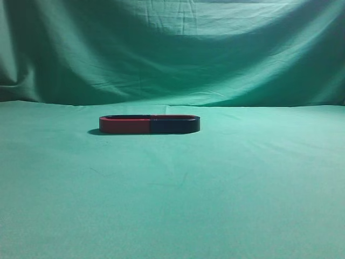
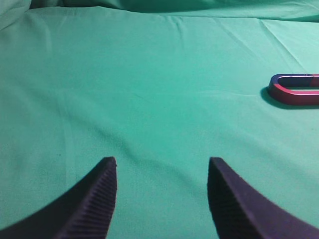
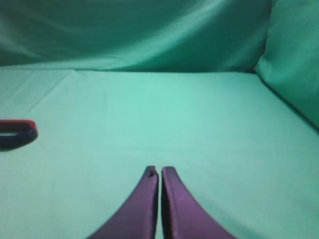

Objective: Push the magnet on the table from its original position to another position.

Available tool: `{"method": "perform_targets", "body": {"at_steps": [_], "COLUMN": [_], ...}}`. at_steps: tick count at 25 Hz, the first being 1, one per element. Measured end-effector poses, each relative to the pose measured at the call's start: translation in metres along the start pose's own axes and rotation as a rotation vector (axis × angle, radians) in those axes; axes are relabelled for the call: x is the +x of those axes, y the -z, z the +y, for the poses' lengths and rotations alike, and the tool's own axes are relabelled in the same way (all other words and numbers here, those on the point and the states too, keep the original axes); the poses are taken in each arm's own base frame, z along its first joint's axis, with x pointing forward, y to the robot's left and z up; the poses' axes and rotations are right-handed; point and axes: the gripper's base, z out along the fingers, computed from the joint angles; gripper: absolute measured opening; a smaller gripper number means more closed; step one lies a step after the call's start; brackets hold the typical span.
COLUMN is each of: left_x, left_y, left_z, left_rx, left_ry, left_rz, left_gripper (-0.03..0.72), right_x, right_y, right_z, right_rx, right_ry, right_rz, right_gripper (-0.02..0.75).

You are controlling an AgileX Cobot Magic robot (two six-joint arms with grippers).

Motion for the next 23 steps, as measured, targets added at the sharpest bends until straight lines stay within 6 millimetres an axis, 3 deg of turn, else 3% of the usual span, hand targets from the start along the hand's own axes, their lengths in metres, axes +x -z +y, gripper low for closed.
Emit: {"method": "perform_targets", "body": {"at_steps": [7, 23], "left_x": [0.000, 0.000], "left_y": [0.000, 0.000], "left_z": [0.000, 0.000], "left_rx": [0.000, 0.000], "left_ry": [0.000, 0.000], "left_rz": [0.000, 0.000], "left_gripper": [0.372, 0.372], "right_x": [0.016, 0.016], "right_y": [0.001, 0.001], "right_z": [0.000, 0.000], "right_rx": [0.003, 0.002], "right_ry": [-0.031, -0.035], "right_rz": [0.153, 0.157], "right_gripper": [0.000, 0.000]}}
